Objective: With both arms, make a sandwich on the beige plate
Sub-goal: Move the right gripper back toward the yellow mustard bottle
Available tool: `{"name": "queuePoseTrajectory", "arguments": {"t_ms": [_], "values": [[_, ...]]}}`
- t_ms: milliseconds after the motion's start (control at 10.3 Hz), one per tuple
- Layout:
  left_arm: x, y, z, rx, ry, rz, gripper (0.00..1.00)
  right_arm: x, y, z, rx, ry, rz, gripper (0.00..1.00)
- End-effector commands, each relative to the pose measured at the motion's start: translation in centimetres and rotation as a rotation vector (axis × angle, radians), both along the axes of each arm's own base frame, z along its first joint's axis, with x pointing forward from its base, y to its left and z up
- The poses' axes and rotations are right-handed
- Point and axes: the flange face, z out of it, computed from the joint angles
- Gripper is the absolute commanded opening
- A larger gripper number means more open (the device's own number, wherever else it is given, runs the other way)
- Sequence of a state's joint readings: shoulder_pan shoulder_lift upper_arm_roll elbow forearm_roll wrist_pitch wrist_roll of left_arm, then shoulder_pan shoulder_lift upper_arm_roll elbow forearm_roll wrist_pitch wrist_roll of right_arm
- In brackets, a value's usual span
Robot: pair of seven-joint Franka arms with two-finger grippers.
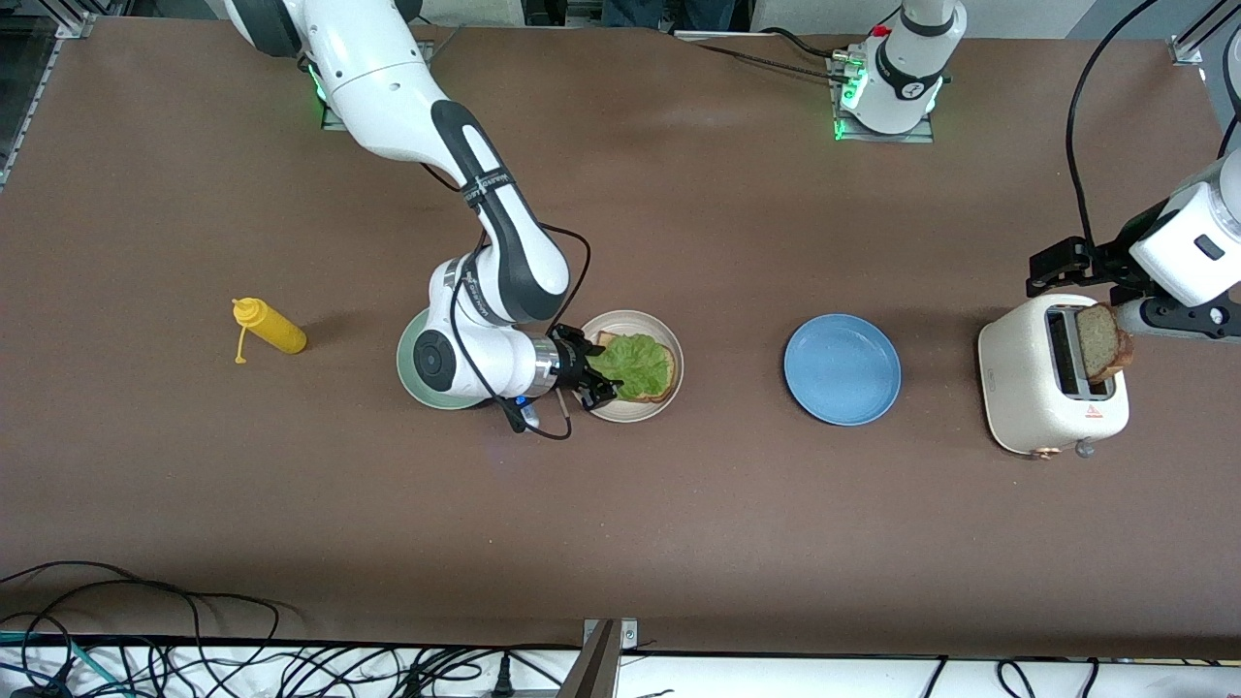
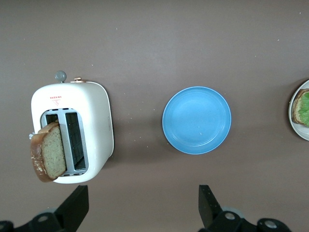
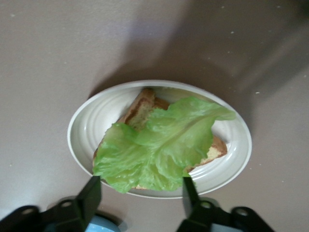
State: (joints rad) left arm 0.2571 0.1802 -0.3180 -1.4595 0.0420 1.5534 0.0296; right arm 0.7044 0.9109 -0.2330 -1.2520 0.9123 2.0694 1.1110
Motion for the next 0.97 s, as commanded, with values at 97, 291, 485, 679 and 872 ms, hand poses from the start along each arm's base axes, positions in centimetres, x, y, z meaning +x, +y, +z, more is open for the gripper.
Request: {"name": "queuePoseTrajectory", "arguments": {"t_ms": [97,291,485,679,872], "values": [[-0.3,-0.2,0.5,-0.024,-0.007,-0.005,1.00,1.6,-1.4,2.2,0.005,-0.055,0.076,0.85],[-0.3,-0.2,0.5,-0.024,-0.007,-0.005,1.00,1.5,-2.6,5.9,-0.009,-0.055,0.179,0.85],[-0.3,-0.2,0.5,-0.024,-0.007,-0.005,1.00,1.5,-6.0,11.6,-0.072,-0.107,0.329,0.86],[-0.3,-0.2,0.5,-0.024,-0.007,-0.005,1.00,1.1,-10.9,14.7,-0.118,-0.097,0.538,0.88],[-0.3,-0.1,0.5,-0.024,-0.007,-0.003,1.00,1.2,-16.6,17.8,-0.171,-0.115,0.729,0.91]]}}
